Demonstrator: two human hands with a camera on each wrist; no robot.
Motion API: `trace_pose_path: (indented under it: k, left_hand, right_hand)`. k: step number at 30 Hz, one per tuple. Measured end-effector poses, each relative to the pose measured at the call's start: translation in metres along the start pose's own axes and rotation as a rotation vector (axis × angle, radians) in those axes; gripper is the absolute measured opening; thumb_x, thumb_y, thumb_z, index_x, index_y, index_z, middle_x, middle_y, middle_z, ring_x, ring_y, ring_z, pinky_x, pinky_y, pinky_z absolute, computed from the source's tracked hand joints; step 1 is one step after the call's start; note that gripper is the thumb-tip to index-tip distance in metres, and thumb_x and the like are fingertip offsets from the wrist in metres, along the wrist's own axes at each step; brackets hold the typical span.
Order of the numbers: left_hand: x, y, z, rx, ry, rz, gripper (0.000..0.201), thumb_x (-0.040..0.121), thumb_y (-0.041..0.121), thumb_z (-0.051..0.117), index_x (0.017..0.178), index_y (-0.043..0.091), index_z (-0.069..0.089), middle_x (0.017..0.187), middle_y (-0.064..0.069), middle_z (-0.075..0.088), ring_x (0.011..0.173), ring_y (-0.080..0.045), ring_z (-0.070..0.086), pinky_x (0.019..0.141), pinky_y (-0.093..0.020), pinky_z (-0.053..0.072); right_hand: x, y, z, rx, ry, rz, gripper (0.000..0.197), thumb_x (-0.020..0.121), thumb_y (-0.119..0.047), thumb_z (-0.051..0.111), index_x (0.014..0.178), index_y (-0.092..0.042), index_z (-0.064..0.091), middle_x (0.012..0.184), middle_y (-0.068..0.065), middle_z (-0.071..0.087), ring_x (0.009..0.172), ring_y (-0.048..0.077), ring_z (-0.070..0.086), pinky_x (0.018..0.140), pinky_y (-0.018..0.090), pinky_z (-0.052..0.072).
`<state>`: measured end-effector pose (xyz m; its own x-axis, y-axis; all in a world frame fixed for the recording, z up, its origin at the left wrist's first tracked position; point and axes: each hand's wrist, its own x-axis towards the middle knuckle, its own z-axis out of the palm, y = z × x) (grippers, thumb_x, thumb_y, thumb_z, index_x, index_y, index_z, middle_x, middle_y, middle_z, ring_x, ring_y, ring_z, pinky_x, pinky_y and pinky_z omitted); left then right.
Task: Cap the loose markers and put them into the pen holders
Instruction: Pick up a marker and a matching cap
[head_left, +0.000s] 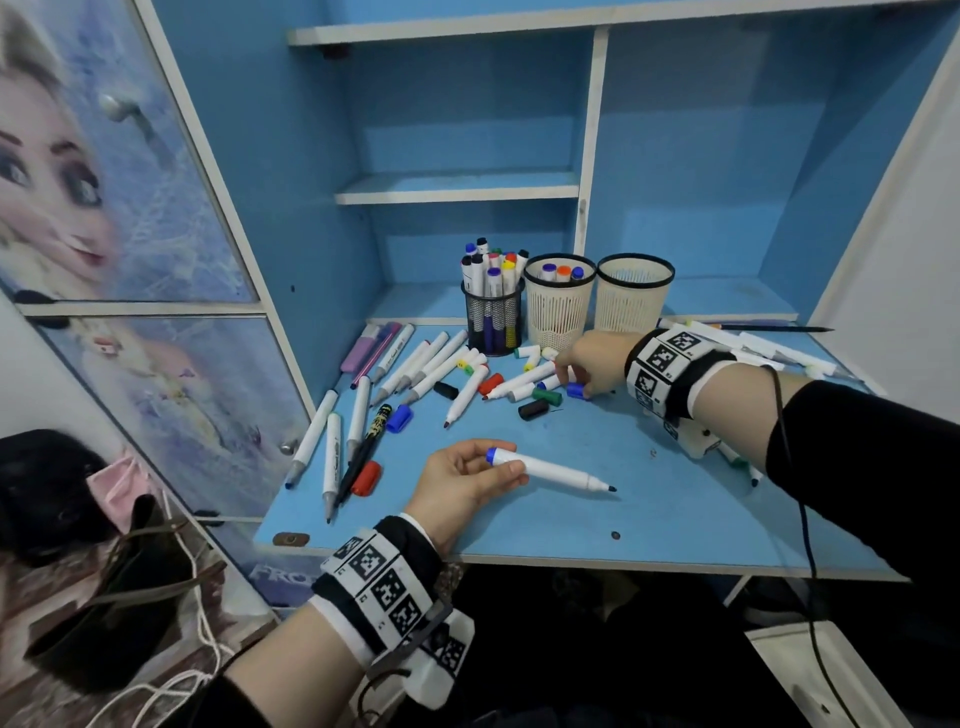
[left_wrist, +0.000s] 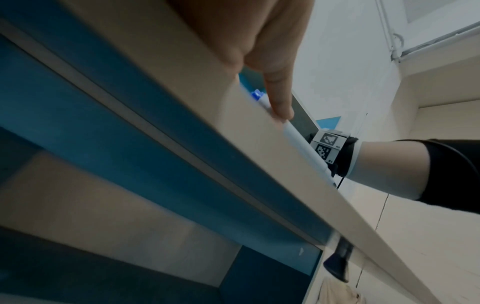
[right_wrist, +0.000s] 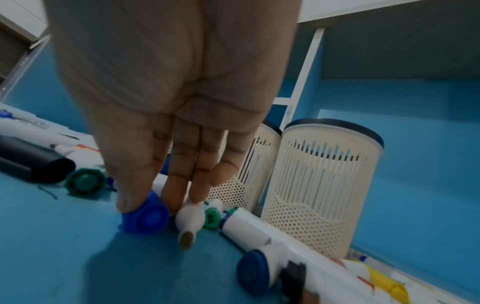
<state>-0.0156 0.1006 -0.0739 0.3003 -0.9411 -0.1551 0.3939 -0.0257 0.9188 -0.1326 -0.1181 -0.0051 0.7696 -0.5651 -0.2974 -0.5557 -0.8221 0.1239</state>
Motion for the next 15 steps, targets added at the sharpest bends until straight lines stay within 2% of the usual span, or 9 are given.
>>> trace_pose_path:
  k: [2, 4, 6, 8, 12, 15]
  left_hand:
    - [0.001, -0.003, 0.000, 0.007, 0.003, 0.015, 0.017, 0.078, -0.013, 0.061, 0.090, -0.002, 0.064, 0.075, -0.012, 0.072, 0.066, -0.020, 0.070, 0.069, -0.022, 0.058]
    - [0.001, -0.005, 0.000, -0.010, 0.021, 0.032, 0.017, 0.078, -0.014, 0.061, 0.089, -0.002, 0.064, 0.073, -0.011, 0.071, 0.065, -0.019, 0.070, 0.068, -0.022, 0.058]
    - [0.000, -0.006, -0.001, -0.032, 0.041, 0.056, 0.017, 0.078, -0.014, 0.060, 0.089, -0.002, 0.064, 0.073, -0.011, 0.071, 0.063, -0.017, 0.069, 0.065, -0.020, 0.057]
    - [-0.001, -0.007, -0.002, -0.051, 0.052, 0.076, 0.017, 0.078, -0.013, 0.061, 0.090, -0.002, 0.064, 0.073, -0.011, 0.071, 0.064, -0.017, 0.069, 0.064, -0.019, 0.056]
    - [-0.001, -0.008, -0.003, -0.071, 0.049, 0.086, 0.017, 0.078, -0.012, 0.060, 0.091, -0.003, 0.064, 0.075, -0.011, 0.070, 0.065, -0.017, 0.069, 0.065, -0.018, 0.056]
    - [0.000, -0.007, -0.004, -0.064, 0.032, 0.088, 0.017, 0.078, -0.013, 0.060, 0.090, -0.002, 0.065, 0.074, -0.012, 0.070, 0.065, -0.017, 0.069, 0.064, -0.018, 0.056]
  right_hand:
    - [0.000, -0.001, -0.001, -0.002, -0.002, 0.008, 0.032, 0.082, -0.016, 0.070, 0.112, -0.015, 0.060, 0.094, 0.002, 0.065, 0.081, 0.014, 0.049, 0.059, 0.021, 0.035]
    - [-0.001, -0.003, -0.002, -0.004, -0.002, 0.019, 0.032, 0.081, -0.016, 0.071, 0.111, -0.015, 0.058, 0.096, 0.003, 0.066, 0.080, 0.014, 0.048, 0.056, 0.022, 0.033]
    - [-0.001, -0.004, -0.003, -0.009, -0.006, 0.022, 0.028, 0.080, -0.015, 0.072, 0.104, -0.016, 0.056, 0.097, 0.005, 0.066, 0.081, 0.015, 0.047, 0.056, 0.022, 0.033]
    - [-0.003, -0.004, -0.002, -0.015, 0.000, 0.016, 0.024, 0.079, -0.014, 0.072, 0.093, -0.017, 0.052, 0.090, 0.004, 0.061, 0.079, 0.016, 0.046, 0.053, 0.018, 0.031]
    - [-0.013, -0.008, -0.004, 0.041, 0.063, 0.004, 0.014, 0.080, -0.009, 0.066, 0.086, -0.016, 0.056, 0.082, 0.000, 0.055, 0.078, 0.018, 0.049, 0.053, 0.015, 0.033]
    - [-0.031, -0.012, -0.009, 0.161, 0.172, 0.006, 0.012, 0.083, -0.008, 0.063, 0.086, -0.018, 0.057, 0.087, 0.002, 0.059, 0.079, 0.018, 0.052, 0.059, 0.019, 0.040]
